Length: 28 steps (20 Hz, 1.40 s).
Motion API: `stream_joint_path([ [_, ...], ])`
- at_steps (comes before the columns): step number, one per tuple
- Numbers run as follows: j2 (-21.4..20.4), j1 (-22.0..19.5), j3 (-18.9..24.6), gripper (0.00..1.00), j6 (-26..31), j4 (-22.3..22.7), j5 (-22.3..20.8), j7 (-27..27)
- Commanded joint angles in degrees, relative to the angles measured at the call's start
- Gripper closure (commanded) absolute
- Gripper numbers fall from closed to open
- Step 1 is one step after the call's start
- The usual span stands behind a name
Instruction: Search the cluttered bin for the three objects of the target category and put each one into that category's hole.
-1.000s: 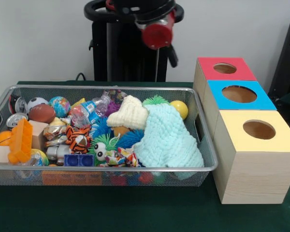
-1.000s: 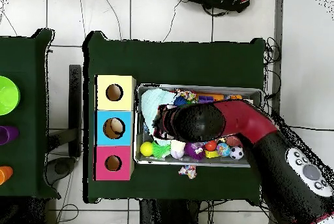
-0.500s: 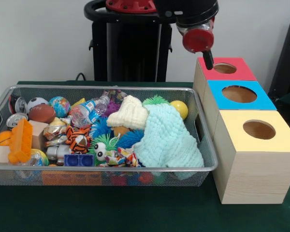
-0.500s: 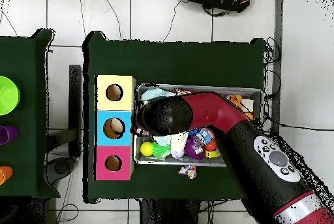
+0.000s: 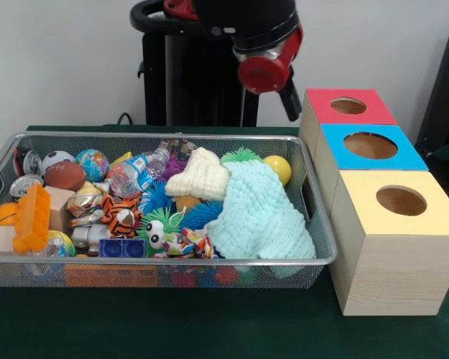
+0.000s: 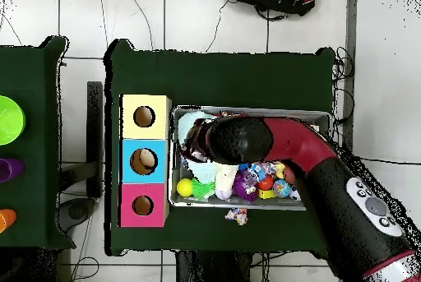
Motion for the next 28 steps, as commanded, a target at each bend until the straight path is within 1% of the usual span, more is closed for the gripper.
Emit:
stream_joint_path([
  [1,4.91,-3.99,-5.33,1.0,-2.98,-2.42,2.15,10.54],
  [6,8.37,-7.29,-4.64,1.0,-4.22,-2.64,0.85,6.47],
  [9,9.74,-8.84,-4.7,1.0,-5.71,-2.9,-0.52,5.36],
  [11,9.78,-9.31,-5.63,1.0,-7.26,-3.03,-1.24,6.48],
  [13,8.68,-9.01,-7.71,1.0,-9.07,-3.17,-2.1,9.33],
  [15,5.37,-7.46,-13.25,1.0,-13.57,-2.18,-2.61,17.7],
  [17,1.47,-2.58,-23.32,1.0,-16.45,-1.56,-2.33,29.85],
  [18,0.01,-0.29,-27.82,1.0,-18.88,-0.81,-2.12,34.45],
  [19,-0.84,2.34,-32.14,1.0,-19.4,-0.59,-1.65,38.05],
  [22,-2.67,6.73,-39.8,1.0,-24.28,1.74,1.1,42.0],
  [24,-4.02,10.46,-45.04,1.0,-25.33,2.59,2.24,45.11],
  [27,-6.49,17.45,-54.18,1.0,-22.3,2.15,2.65,50.26],
  [28,-7.12,19.08,-56.04,1.0,-21.35,2.07,2.7,51.17],
])
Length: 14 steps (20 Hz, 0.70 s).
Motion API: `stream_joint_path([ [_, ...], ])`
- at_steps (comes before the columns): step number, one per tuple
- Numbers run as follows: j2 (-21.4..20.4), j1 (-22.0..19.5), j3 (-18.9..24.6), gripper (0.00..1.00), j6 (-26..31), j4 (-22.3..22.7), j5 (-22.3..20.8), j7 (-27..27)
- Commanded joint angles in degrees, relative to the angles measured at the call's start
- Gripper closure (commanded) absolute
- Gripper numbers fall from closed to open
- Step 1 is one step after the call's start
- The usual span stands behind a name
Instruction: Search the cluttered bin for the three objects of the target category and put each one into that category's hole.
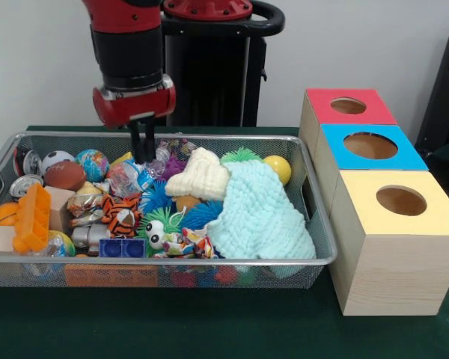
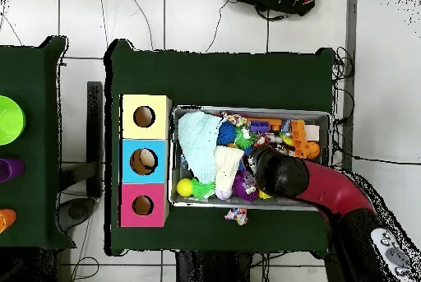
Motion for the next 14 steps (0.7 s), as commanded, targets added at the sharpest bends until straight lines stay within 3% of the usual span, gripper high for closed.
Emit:
stream_joint_path([
  [1,-6.61,9.53,-21.42,1.0,1.74,1.85,2.19,30.25],
  [8,-6.27,12.61,-24.09,1.0,5.19,0.99,2.55,33.34],
  [10,-6.27,9.75,-20.86,1.0,2.46,3.08,4.25,32.68],
  [14,-2.14,9.76,-20.59,1.0,0.81,1.99,5.18,34.69],
])
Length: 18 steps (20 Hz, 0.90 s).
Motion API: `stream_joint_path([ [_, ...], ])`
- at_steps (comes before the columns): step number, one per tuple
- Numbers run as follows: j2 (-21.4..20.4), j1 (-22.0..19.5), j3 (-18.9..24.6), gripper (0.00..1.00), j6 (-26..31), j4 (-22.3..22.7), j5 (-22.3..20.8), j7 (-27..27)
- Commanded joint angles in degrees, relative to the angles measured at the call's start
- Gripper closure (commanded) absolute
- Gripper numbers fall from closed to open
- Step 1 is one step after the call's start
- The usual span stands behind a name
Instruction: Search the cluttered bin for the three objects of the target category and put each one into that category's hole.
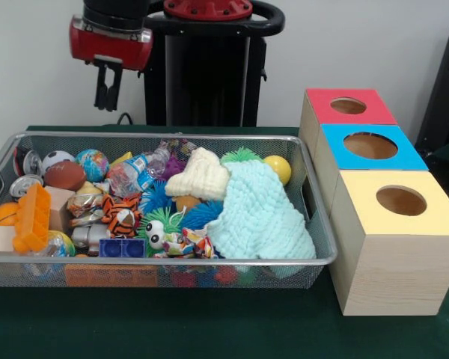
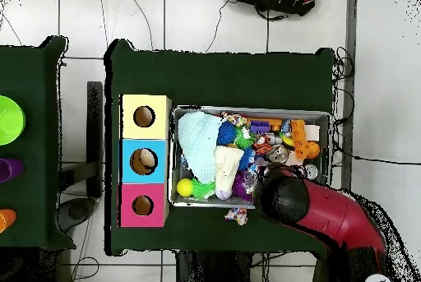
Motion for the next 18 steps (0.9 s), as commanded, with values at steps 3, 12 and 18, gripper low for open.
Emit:
stream_joint_path([
  [3,5.05,-1.79,-1.83,1.0,-1.63,2.49,4.53,16.71],
  [12,4.04,3.3,-2.77,1.0,-0.69,8.72,13.45,24.47],
  [18,-2.82,6.37,-2.43,1.0,-0.25,15.05,18.08,25.36],
])
